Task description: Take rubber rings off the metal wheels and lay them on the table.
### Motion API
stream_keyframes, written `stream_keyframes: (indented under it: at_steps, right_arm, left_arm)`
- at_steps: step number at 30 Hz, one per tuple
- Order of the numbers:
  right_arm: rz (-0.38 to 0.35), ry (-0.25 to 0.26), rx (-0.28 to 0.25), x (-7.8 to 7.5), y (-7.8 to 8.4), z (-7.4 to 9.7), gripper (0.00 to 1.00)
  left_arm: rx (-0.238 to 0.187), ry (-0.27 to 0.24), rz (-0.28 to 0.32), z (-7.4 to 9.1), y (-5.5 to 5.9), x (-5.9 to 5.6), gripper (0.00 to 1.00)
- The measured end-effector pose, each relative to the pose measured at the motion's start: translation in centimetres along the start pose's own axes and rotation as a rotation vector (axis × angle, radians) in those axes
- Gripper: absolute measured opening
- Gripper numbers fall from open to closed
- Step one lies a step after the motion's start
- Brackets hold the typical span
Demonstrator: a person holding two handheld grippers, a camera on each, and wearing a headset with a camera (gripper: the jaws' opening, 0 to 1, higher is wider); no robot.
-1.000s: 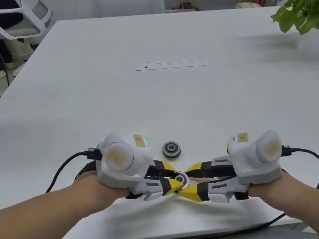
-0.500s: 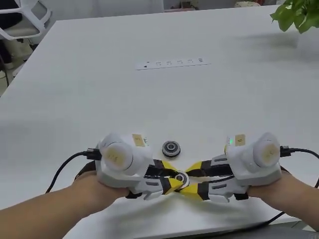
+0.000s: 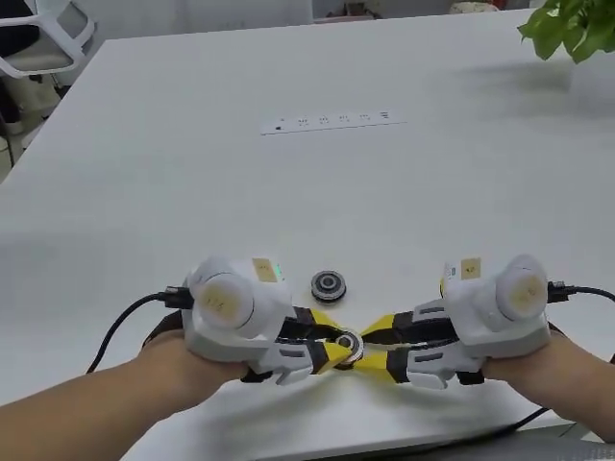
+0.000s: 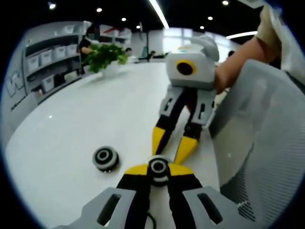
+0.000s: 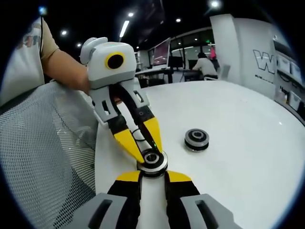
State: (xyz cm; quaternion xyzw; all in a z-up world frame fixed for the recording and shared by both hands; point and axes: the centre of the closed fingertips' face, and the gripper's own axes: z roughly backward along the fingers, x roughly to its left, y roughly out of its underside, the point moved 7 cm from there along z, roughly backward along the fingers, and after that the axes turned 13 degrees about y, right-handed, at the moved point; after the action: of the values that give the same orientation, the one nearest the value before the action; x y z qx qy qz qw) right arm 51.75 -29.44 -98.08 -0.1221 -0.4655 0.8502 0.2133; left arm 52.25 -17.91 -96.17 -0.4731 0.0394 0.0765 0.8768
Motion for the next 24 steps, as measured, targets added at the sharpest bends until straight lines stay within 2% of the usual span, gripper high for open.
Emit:
stream_keyframes:
  at_steps: [13,16,18,24]
  right_arm:
    - [-0.005,0.003,0.002,0.02,0.04,0.10,0.13]
    - [0.001,0.007,0.011,-0.07,0.15,0.25,0.06]
    - [-0.017,0.013,0.014,-0.20,0.26,0.31,0.03]
    - [-0.060,0.006,0.022,-0.22,0.24,0.31,0.03]
  left_arm:
    - [-0.001,-0.002,-0.001,0.03,0.01,-0.07,0.13]
    - [0.000,-0.003,-0.001,0.03,0.02,-0.04,0.13]
    - [0.000,-0.003,-0.001,0.02,0.03,-0.03,0.13]
    - [-0.001,-0.008,0.002,0.00,0.01,0.00,0.13]
